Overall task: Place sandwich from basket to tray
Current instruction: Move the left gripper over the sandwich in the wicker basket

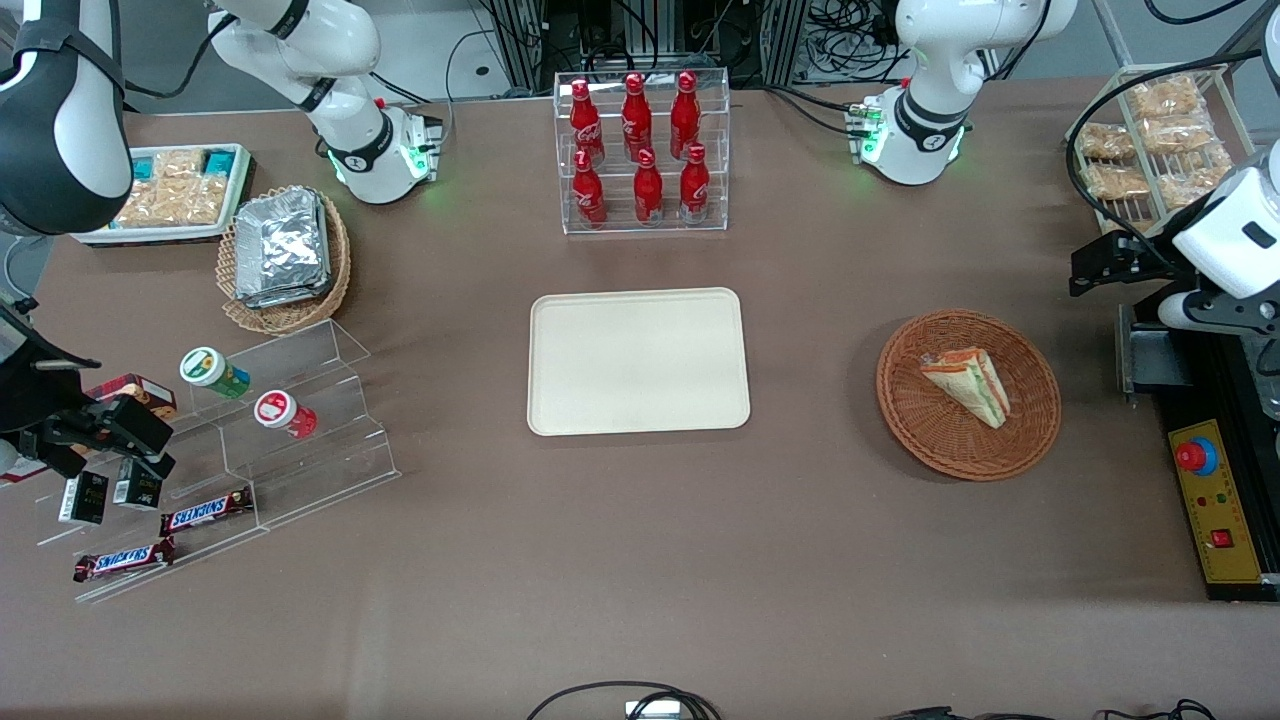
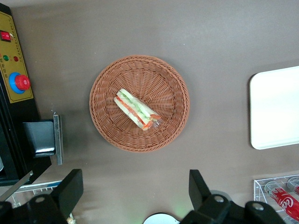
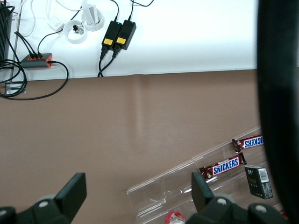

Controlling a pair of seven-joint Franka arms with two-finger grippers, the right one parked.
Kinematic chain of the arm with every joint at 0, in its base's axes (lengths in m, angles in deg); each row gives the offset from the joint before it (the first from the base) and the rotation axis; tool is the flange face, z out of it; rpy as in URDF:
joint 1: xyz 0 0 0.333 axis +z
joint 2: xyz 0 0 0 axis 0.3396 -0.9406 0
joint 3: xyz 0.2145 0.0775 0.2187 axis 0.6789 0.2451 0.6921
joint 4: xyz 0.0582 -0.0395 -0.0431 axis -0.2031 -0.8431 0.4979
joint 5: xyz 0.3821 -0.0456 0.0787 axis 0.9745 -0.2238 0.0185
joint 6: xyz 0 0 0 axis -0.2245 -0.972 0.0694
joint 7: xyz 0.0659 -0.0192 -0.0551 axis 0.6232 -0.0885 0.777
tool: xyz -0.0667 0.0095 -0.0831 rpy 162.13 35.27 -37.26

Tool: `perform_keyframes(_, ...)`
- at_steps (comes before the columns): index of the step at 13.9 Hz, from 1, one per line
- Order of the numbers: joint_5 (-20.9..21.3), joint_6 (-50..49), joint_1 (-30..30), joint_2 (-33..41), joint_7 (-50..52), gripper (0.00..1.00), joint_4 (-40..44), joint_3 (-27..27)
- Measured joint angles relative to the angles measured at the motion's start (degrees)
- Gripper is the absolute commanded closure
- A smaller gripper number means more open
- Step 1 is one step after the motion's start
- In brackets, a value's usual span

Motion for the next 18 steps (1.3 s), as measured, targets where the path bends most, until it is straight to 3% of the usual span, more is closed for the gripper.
perform_keyframes(5,0.3,-0.2,0.1,-0.2,-0.1,0.0,-0.2,0.8)
perform_keyframes(8,2.9,1.7,0.4,-0.4,0.6,0.0,-3.3,1.2)
perform_keyframes(18,3.4,33.8,0.2,-0.3,23.4,0.0,-32.3,0.9)
